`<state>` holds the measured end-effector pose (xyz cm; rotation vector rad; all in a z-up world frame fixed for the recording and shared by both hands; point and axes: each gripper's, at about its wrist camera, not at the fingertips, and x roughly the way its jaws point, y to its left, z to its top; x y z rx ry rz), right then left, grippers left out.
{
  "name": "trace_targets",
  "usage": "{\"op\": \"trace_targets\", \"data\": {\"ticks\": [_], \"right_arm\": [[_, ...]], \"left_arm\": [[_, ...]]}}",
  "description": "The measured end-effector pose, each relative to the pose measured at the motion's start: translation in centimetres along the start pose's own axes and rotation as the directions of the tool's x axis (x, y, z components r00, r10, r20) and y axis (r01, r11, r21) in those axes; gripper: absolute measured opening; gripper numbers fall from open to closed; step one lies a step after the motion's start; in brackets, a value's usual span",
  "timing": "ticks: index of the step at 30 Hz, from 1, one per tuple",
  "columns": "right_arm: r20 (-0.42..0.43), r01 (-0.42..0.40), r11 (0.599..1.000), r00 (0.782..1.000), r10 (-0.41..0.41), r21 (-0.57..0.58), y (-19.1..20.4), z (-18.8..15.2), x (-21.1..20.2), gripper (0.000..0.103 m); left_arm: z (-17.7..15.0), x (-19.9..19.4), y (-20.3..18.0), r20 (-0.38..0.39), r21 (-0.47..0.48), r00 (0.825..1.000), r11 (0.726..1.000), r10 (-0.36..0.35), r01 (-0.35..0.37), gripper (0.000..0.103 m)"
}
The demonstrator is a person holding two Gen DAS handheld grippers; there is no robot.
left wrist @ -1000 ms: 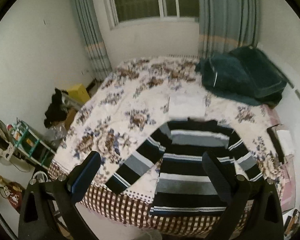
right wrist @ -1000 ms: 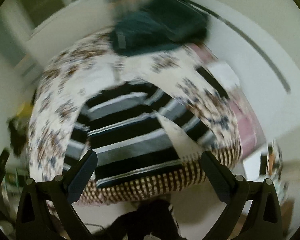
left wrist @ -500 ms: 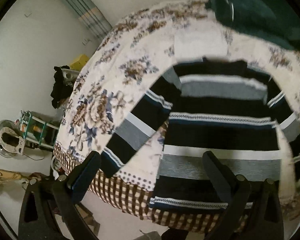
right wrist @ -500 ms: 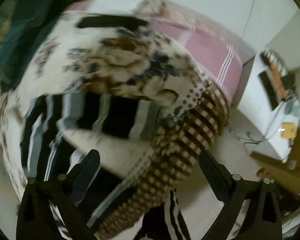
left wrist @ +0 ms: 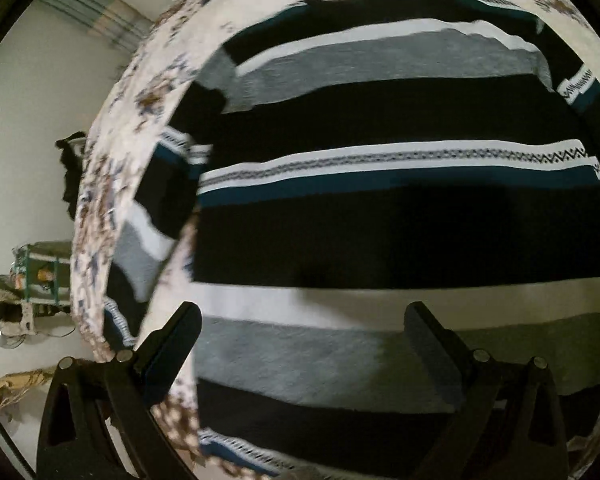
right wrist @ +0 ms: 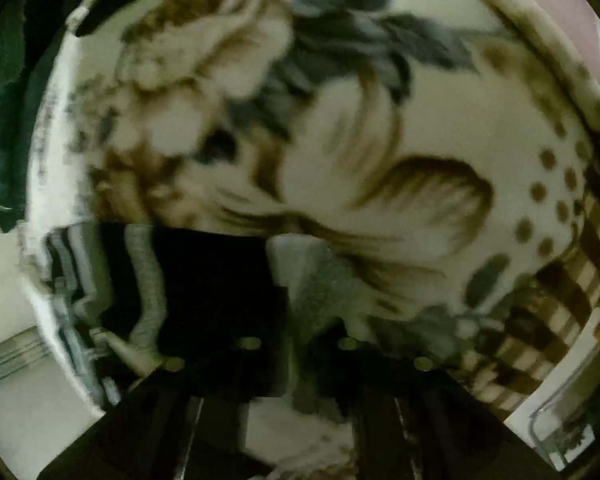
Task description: Fold small clothes
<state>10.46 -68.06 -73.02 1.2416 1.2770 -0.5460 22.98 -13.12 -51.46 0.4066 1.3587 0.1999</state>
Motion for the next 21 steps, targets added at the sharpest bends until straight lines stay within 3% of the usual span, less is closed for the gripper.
{"op": "trace_targets", "data": {"ticks": [5,8,10,12,13,15,18,21], "right_arm": [[0.125,-0.016,0.997,0.992,0.026,-0.08,1.4,3.6,-5.2,0.007],[0.182,0.045,0.99,0.983,-0.02,-0.134,3.3,6.0,-6.5,0.008],[0.17,0.08,0.986,0.984,-0.055,-0.147,4.0,8.1,-5.5,0.009],[0.148,0.119,0.984,0.984,-0.099,-0.131,4.6,9.3,-4.9,0.029],[0.14,0.135,0.983,0.983,-0.117,-0.126,4.5,9.6,-4.9,0.033],[0.091,0.097,0.984,0.992,-0.085,-0.148,4.9,7.8,-4.0,0.043],[-0.102,0.009,0.968,0.994,-0.036,-0.251,6.6,2.3,-0.5,0.048],[-0.326,-0.08,0.935,0.945,-0.039,-0.344,8.3,-4.7,4.5,0.048]], "left_arm": [[1.0,0.1,-2.8,0.047,0.036,0.997,0.997,-0.068,0.067,0.103],[1.2,0.2,-4.0,0.061,0.047,0.993,0.994,-0.099,0.096,0.103],[1.2,0.6,-4.4,0.056,0.05,0.992,0.993,-0.11,0.107,0.103],[0.8,0.8,-4.2,0.043,0.044,0.992,0.992,-0.121,0.119,0.103],[0.4,0.7,-3.8,0.037,0.035,0.992,0.992,-0.124,0.122,0.103],[-0.6,0.7,-2.5,0.023,0.017,0.993,0.993,-0.12,0.119,0.103],[-3.5,1.1,1.1,-0.023,-0.032,0.994,0.994,-0.103,0.103,0.103],[-7.1,2.9,5.9,-0.109,-0.098,0.989,0.991,-0.102,0.091,0.103]]}}
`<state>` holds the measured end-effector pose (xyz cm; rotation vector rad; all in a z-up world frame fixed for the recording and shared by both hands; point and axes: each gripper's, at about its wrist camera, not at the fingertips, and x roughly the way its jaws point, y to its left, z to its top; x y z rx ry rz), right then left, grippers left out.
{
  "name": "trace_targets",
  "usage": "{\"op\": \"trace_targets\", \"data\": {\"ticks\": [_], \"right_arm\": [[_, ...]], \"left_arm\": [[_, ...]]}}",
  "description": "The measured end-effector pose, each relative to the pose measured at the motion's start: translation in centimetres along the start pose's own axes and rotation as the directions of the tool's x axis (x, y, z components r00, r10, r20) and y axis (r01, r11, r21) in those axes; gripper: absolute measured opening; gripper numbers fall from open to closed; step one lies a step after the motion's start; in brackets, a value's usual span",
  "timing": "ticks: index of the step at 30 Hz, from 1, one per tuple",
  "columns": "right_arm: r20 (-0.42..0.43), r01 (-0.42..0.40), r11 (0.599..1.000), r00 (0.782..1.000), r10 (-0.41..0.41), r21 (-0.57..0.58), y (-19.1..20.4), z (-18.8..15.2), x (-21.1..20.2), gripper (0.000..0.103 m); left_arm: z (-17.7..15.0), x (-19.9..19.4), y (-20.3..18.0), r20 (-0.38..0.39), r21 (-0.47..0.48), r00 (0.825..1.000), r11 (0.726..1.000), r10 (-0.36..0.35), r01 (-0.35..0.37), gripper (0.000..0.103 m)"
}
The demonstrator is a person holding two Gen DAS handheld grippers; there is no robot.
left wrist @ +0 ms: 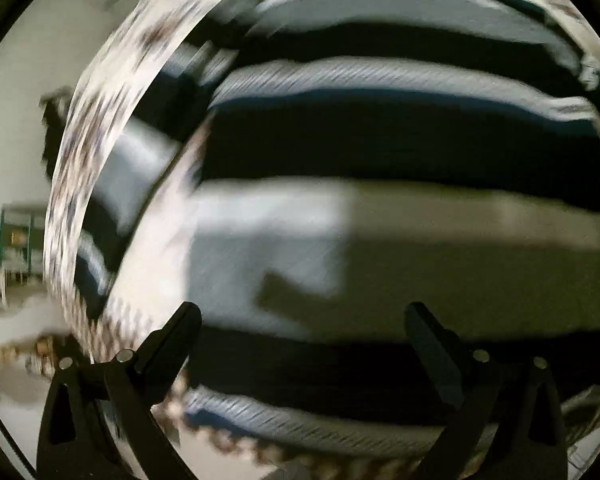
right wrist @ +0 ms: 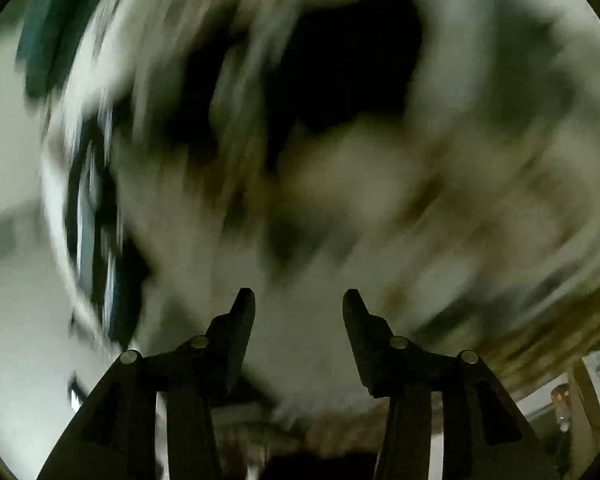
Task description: Fold small clothes
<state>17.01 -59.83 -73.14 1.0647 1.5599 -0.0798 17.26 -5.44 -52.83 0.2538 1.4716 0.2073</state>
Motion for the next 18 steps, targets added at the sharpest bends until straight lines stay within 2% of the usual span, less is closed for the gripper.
{"op": "trace_targets", "data": {"ticks": [2,4,7,9,10,11,12,13,14,15,16,17,18], "right_arm": [[-0.113,-0.025,0.998,0.993,0.019,-0.056,1.8,-2.6,4.5,0.048],[-0.173,-0.018,0.995,0.985,0.0,-0.099,3.0,-4.5,7.7,0.048],[-0.189,0.0,0.992,0.982,-0.024,-0.127,4.0,-6.0,10.2,0.048],[-0.193,0.001,0.994,0.981,-0.023,-0.113,4.2,-6.8,11.4,0.048],[-0.189,-0.001,0.994,0.982,-0.02,-0.109,4.2,-7.4,11.7,0.048],[-0.186,0.0,0.994,0.982,-0.02,-0.107,4.8,-7.2,12.1,0.048],[-0.177,0.006,0.994,0.984,-0.025,-0.107,5.0,-7.6,12.3,0.048],[-0.166,0.013,0.994,0.986,-0.031,-0.108,5.2,-7.9,12.4,0.048],[-0.149,0.022,0.993,0.988,-0.039,-0.114,5.5,-8.6,12.4,0.048],[-0.129,0.038,0.992,0.99,-0.054,-0.124,5.5,-9.3,12.2,0.045],[-0.101,0.055,0.99,0.992,-0.069,-0.129,5.9,-10.0,12.2,0.036],[-0.083,0.063,0.99,0.994,-0.074,-0.124,6.0,-10.6,12.2,0.01],[-0.074,0.072,0.991,0.994,-0.081,-0.111,6.3,-11.2,12.3,0.01]], "left_arm": [[-2.2,1.8,4.2,-0.067,-0.068,0.998,0.998,-0.009,0.004,0.103],[-4.0,3.4,8.0,-0.095,-0.155,0.995,0.988,-0.039,0.024,0.103],[-5.5,5.6,11.2,-0.097,-0.259,0.988,0.961,-0.123,0.095,0.103],[-6.1,7.5,11.9,-0.074,-0.309,0.973,0.932,-0.221,0.188,0.103],[-6.2,8.2,11.8,-0.068,-0.311,0.967,0.926,-0.247,0.214,0.101],[-6.4,9.0,11.3,-0.061,-0.304,0.963,0.924,-0.262,0.232,0.088],[-6.4,9.4,10.9,-0.047,-0.294,0.958,0.92,-0.285,0.259,0.065],[-6.6,9.6,10.0,-0.025,-0.269,0.955,0.922,-0.295,0.278,0.048],[-6.7,9.5,9.5,-0.009,-0.246,0.958,0.93,-0.285,0.274,0.038],[-6.9,9.2,9.1,0.013,-0.227,0.959,0.933,-0.283,0.279,0.014],[-7.3,8.8,8.8,0.035,-0.212,0.957,0.933,-0.289,0.29,0.007],[-7.6,8.5,8.8,0.046,-0.209,0.955,0.932,-0.292,0.295,0.006],[-8.0,8.2,9.0,0.059,-0.208,0.95,0.927,-0.306,0.311,0.006]]}}
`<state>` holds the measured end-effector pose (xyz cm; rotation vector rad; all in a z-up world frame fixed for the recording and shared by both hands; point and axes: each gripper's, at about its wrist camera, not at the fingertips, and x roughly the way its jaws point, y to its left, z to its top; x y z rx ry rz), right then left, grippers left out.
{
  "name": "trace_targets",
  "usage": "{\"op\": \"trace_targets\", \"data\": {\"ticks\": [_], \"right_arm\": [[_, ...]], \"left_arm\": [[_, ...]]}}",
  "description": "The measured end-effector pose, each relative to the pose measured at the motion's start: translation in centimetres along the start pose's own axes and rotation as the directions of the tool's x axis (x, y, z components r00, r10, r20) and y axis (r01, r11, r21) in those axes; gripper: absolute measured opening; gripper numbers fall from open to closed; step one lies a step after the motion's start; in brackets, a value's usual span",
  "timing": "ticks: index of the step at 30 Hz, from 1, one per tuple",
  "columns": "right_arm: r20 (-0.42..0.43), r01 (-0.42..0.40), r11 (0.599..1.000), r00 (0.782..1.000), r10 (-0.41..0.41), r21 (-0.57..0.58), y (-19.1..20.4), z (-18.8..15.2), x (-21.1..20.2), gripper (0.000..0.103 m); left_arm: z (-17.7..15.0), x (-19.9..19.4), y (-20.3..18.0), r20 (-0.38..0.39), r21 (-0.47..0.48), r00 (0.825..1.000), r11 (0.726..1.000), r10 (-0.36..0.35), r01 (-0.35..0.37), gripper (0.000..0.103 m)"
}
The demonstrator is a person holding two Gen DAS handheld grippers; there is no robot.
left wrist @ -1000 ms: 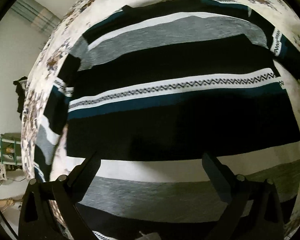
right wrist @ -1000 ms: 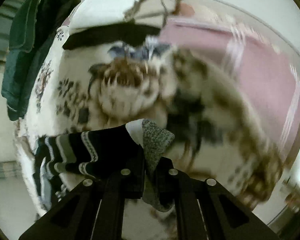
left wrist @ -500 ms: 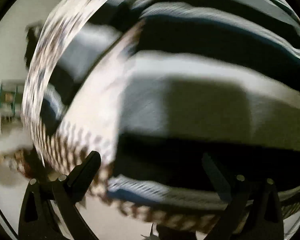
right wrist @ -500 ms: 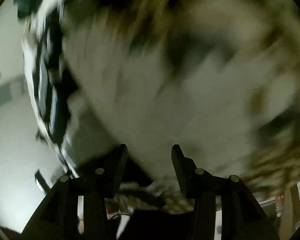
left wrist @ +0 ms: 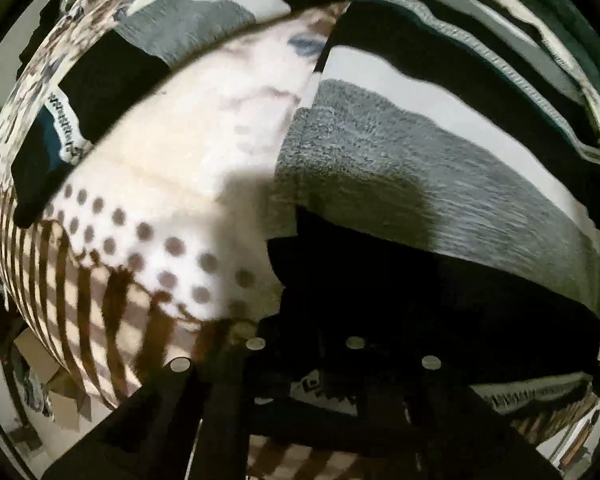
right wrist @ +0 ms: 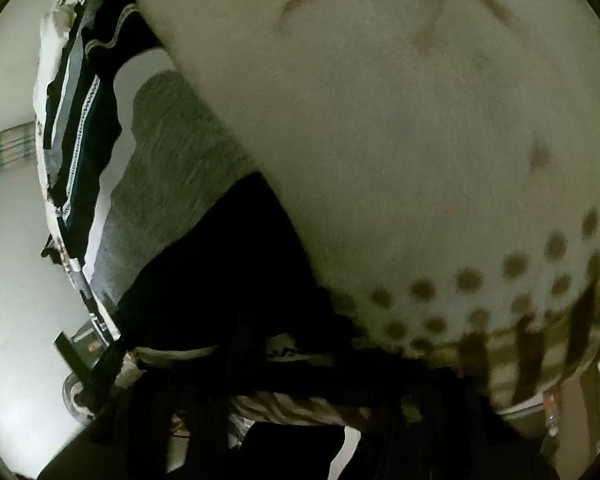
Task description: Fold small clothes
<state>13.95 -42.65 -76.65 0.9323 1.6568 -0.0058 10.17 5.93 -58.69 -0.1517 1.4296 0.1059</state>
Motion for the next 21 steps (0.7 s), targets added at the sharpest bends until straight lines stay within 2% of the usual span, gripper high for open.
{"op": "trace_targets", "data": {"ticks": [5,8,11,13,14,17,18,19,20,21], "right_arm": [[0.073,0.051,0.998,0.996,-0.054,0.041,1.2,-3.0,-0.8,0.007],[0.078,0.089,0.995,0.993,-0.093,0.047,0.9,-4.6,-1.6,0.006],[0.081,0.135,0.989,0.987,-0.139,0.054,0.5,-5.1,-1.2,0.006],[0.073,0.164,0.986,0.984,-0.165,0.016,1.2,-4.7,-0.4,0.007],[0.049,0.139,0.99,0.989,-0.14,0.017,1.5,-4.2,0.1,0.008],[0.028,0.055,0.996,0.998,-0.057,0.067,1.3,-2.9,-0.6,0.027],[0.045,0.007,0.996,0.999,-0.011,0.089,0.9,-2.5,-1.5,0.044],[0.079,-0.033,0.992,0.997,0.024,0.121,0.3,-2.1,-2.7,0.052],[0.136,-0.083,0.983,0.989,0.061,0.161,-0.8,-1.6,-4.4,0.06],[0.19,-0.12,0.973,0.978,0.082,0.198,-1.9,-1.1,-5.9,0.061]], "left_arm": [[-1.2,-1.5,2.4,0.024,0.023,0.994,0.994,-0.109,0.108,0.005],[-1.7,-1.9,2.5,0.024,0.069,0.99,0.988,-0.138,0.136,0.005],[-1.8,-1.3,3.2,0.004,0.072,0.986,0.983,-0.167,0.166,0.005],[-1.2,-1.1,3.0,-0.032,0.047,0.988,0.987,-0.15,0.152,0.009],[-0.8,-1.2,2.8,-0.043,0.036,0.991,0.991,-0.13,0.131,0.009],[0.4,-2.3,2.3,-0.075,0.004,0.994,0.997,-0.077,0.077,0.011],[1.1,-2.8,2.5,-0.07,-0.001,0.996,0.999,-0.05,0.05,0.017],[1.4,-3.7,2.2,-0.045,-0.007,0.999,1.0,-0.023,0.022,0.029],[1.7,-4.4,1.8,-0.024,-0.007,1.0,1.0,-0.006,0.006,0.037],[2.1,-5.2,1.1,0.002,-0.005,1.0,1.0,0.011,-0.011,0.057]]}}
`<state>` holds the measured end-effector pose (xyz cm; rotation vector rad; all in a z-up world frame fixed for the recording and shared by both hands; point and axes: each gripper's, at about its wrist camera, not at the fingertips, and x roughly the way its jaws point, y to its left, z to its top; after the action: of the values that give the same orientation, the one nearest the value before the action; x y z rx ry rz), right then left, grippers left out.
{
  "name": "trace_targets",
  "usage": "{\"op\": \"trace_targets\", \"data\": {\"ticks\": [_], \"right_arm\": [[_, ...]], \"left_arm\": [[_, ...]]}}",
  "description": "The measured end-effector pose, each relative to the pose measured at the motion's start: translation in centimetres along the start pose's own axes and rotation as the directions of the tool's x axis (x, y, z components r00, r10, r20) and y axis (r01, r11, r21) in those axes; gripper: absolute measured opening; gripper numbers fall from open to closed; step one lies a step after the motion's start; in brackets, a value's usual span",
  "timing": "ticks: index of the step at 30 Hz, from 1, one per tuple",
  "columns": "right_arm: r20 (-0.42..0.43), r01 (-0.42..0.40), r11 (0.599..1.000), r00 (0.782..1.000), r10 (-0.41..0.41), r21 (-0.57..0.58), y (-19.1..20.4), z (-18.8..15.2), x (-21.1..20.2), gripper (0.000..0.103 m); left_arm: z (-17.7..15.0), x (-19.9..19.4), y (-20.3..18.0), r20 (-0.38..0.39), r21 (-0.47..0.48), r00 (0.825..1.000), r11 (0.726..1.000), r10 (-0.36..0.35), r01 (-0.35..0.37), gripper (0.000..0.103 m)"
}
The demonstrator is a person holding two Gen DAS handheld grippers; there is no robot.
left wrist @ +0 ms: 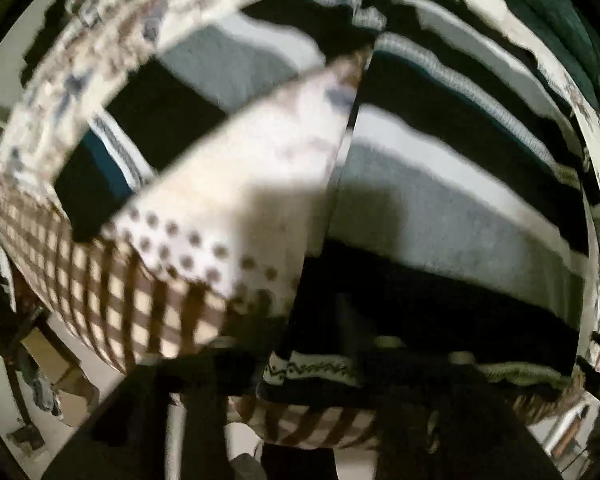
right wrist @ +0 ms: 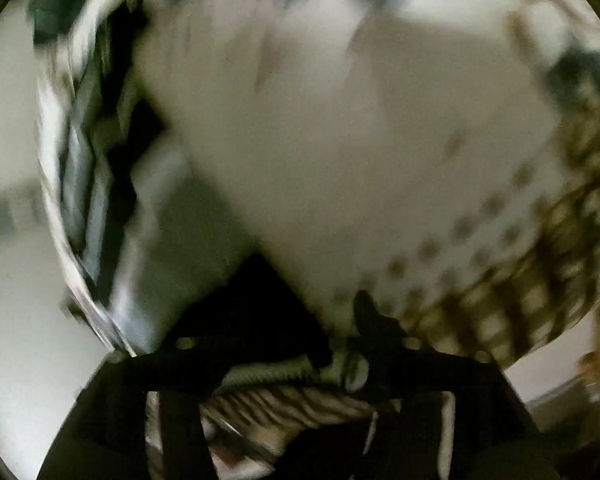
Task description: Fold small clothes
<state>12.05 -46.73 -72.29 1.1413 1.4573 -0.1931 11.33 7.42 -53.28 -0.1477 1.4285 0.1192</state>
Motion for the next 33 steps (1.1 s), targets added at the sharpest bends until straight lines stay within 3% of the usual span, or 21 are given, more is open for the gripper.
{"op": "trace_targets", "data": {"ticks": [1,3,6,7,11,14,15,16,17,18,20,22,24,25,26,28,29,30,32,33], "right_arm": [[0.06,-0.03,0.998,0.998,0.027,0.051,-1.0,1.3,-1.6,0.061],[0.167,-0.068,0.99,0.985,0.047,0.126,-3.1,4.1,-4.5,0.061],[0.348,-0.1,0.966,0.938,0.012,0.237,-7.8,9.4,-9.4,0.061],[0.413,-0.089,0.957,0.91,-0.035,0.277,-9.3,11.1,-11.0,0.061],[0.543,-0.115,0.92,0.832,-0.116,0.373,-14.5,16.7,-15.0,0.061],[0.533,-0.149,0.917,0.842,-0.078,0.369,-16.7,21.0,-15.7,0.061],[0.529,-0.15,0.927,0.846,-0.06,0.345,-16.5,22.2,-15.8,0.053],[0.535,-0.143,0.936,0.843,-0.055,0.322,-15.6,22.1,-15.4,0.034],[0.532,-0.095,0.951,0.843,-0.081,0.294,-14.3,22.7,-15.6,0.005],[0.545,-0.066,0.961,0.833,-0.095,0.268,-13.3,22.9,-16.3,0.005],[0.616,-0.033,0.98,0.782,-0.097,0.196,-10.8,22.0,-18.8,0.005],[0.643,-0.044,0.988,0.763,-0.063,0.149,-9.6,21.9,-20.2,0.005],[0.574,0.062,0.983,0.805,-0.152,0.173,-9.9,23.1,-19.7,0.006],[0.53,0.072,0.979,0.832,-0.163,0.188,-10.7,23.7,-18.9,0.012],[0.455,0.079,0.967,0.871,-0.186,0.242,-12.2,24.3,-17.6,0.024],[0.395,0.015,0.949,0.907,-0.146,0.315,-14.5,23.8,-16.5,0.028],[0.409,-0.048,0.939,0.907,-0.101,0.34,-15.2,23.1,-16.4,0.037],[0.434,-0.107,0.931,0.899,-0.06,0.349,-15.7,22.4,-16.5,0.053],[0.47,-0.214,0.903,0.883,0.015,0.373,-16.5,21.1,-16.2,0.071],[0.485,-0.256,0.888,0.873,0.043,0.382,-16.9,20.6,-15.9,0.071]], "left_arm": [[0.4,-0.6,-0.8,0.019,0.002,1.0,1.0,0.013,-0.013,0.078],[1.4,-1.2,-2.5,0.045,0.01,0.999,1.0,0.021,-0.022,0.089],[4.2,-0.4,-7.4,0.069,0.05,0.997,0.998,0.023,-0.026,0.089],[5.2,-0.1,-7.9,0.07,0.06,0.997,0.998,0.021,-0.025,0.089],[7.6,2.7,-13.9,0.077,0.113,0.997,0.993,0.025,-0.034,0.089],[8.9,5.0,-17.8,0.06,0.164,0.998,0.986,0.032,-0.042,0.089],[9.2,5.7,-18.9,0.055,0.178,0.998,0.983,0.034,-0.043,0.089],[9.5,6.6,-20.2,0.051,0.199,0.998,0.979,0.037,-0.046,0.089],[9.6,7.1,-20.9,0.047,0.211,0.998,0.976,0.043,-0.052,0.089],[9.7,7.7,-21.7,0.039,0.227,0.998,0.972,0.05,-0.057,0.089],[9.7,8.5,-22.5,0.034,0.248,0.997,0.965,0.074,-0.081,0.089],[9.6,9.1,-22.6,0.03,0.258,0.995,0.961,0.094,-0.098,0.096],[9.6,9.6,-22.2,0.026,0.249,0.995,0.963,0.097,-0.101,0.103],[9.6,10.0,-21.8,0.016,0.24,0.996,0.967,0.089,-0.091,0.103],[9.7,10.2,-21.6,0.009,0.235,0.997,0.969,0.082,-0.082,0.103],[9.7,10.4,-21.3,-0.001,0.228,0.997,0.971,0.072,-0.07,0.103],[9.7,10.5,-21.1,-0.001,0.226,0.998,0.972,0.07,-0.068,0.103],[9.6,10.5,-20.9,0.004,0.225,0.998,0.972,0.067,-0.067,0.103],[9.3,10.6,-20.8,0.016,0.223,0.998,0.973,0.065,-0.067,0.103],[9.0,10.6,-20.6,0.024,0.222,0.998,0.973,0.064,-0.067,0.103]]}}
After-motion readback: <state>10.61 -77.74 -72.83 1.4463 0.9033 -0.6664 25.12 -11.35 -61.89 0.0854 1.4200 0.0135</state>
